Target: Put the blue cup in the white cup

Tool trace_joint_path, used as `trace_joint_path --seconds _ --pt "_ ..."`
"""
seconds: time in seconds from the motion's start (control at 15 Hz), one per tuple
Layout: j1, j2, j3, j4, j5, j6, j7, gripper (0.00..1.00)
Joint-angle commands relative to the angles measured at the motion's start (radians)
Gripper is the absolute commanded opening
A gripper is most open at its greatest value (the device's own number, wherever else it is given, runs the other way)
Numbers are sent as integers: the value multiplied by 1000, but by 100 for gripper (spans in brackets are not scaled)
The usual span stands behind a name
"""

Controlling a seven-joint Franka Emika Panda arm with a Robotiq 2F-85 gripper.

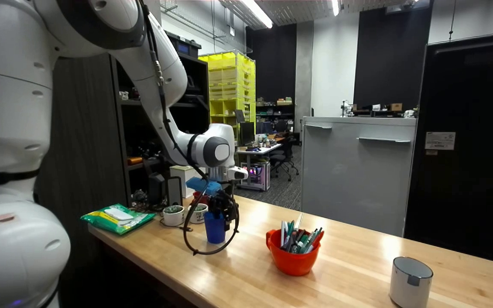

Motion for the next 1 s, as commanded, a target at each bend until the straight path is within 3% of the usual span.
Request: trace_joint_path --seconds 0.0,0.2,0.53,0.93 --pt "11 -22 -18 7 -20 -12 11 22" --pt "9 -52 -27 16 -32 -34 7 0" --pt "13 -128 -25 24 -81 -76 19 1" --pt "16 -279 8 53 -61 -229 -1 1"
